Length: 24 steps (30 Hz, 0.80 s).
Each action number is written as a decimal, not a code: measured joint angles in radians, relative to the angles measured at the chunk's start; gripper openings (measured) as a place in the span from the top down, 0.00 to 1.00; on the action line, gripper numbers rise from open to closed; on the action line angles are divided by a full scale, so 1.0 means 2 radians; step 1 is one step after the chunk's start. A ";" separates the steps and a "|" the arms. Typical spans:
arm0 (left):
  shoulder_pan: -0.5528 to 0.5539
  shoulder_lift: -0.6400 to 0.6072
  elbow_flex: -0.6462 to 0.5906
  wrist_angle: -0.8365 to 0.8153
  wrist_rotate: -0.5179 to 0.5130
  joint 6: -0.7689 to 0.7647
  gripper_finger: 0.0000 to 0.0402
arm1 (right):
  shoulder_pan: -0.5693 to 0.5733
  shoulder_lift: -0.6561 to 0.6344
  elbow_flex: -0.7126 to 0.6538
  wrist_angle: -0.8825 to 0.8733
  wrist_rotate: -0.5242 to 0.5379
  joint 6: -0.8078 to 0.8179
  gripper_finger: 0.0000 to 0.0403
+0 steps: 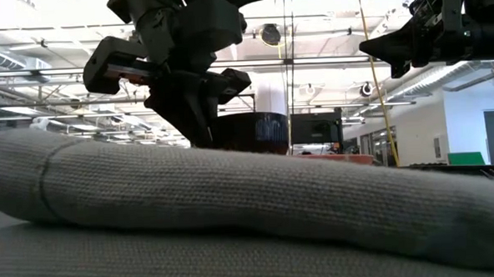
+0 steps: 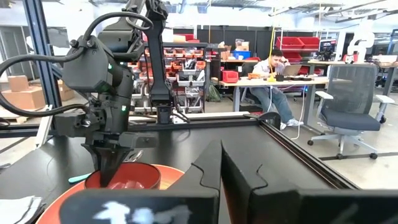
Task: Set table place
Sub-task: Put the brown bowl on the orange plate
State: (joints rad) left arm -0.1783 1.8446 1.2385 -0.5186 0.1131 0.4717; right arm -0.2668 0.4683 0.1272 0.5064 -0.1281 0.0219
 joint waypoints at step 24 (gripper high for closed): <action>0.000 0.000 0.000 0.027 0.001 -0.010 0.77 | 0.000 0.000 0.000 0.010 0.000 0.000 1.00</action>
State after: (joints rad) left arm -0.1791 1.8450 1.2377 -0.4652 0.1145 0.4524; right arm -0.2668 0.4679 0.1272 0.5270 -0.1280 0.0219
